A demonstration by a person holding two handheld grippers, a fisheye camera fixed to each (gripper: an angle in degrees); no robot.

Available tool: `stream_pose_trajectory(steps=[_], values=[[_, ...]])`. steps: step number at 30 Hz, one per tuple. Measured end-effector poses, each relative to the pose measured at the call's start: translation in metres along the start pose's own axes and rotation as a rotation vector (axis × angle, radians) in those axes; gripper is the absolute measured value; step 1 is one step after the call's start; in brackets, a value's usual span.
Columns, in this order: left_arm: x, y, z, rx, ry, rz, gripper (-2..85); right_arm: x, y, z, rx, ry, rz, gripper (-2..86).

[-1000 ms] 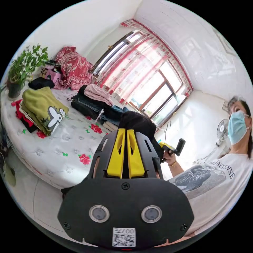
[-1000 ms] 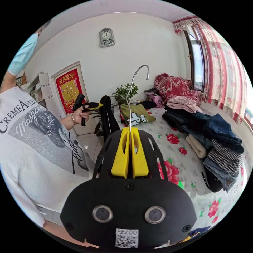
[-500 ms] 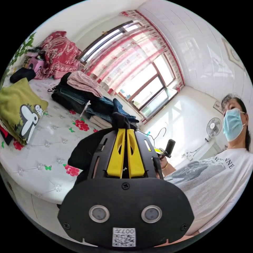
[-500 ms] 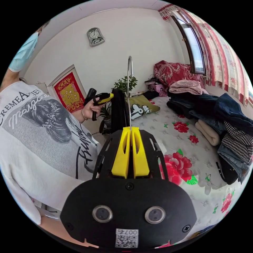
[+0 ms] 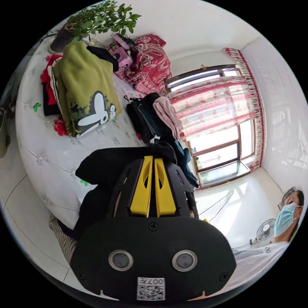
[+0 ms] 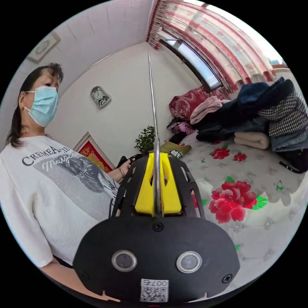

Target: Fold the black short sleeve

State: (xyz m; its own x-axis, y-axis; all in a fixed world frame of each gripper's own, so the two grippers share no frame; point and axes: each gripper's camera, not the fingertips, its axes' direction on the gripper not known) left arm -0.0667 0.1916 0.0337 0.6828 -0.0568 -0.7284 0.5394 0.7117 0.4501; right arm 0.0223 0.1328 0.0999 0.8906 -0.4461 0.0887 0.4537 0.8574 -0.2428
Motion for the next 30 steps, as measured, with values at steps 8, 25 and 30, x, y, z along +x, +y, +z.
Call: stream_pose_trajectory(steps=[8,25,30], values=[[0.024,-0.015,0.044,-0.208,-0.050,0.174,-1.0,0.077,0.002,-0.109,0.050,1.037,0.536,6.6],[0.030,-0.042,0.068,-0.278,-0.162,0.207,-1.0,0.024,0.025,0.266,-0.852,0.525,-0.076,8.4],[0.024,-0.050,0.071,-0.316,-0.241,0.240,-1.0,0.030,0.030,0.287,-0.994,0.720,-0.151,1.6]])
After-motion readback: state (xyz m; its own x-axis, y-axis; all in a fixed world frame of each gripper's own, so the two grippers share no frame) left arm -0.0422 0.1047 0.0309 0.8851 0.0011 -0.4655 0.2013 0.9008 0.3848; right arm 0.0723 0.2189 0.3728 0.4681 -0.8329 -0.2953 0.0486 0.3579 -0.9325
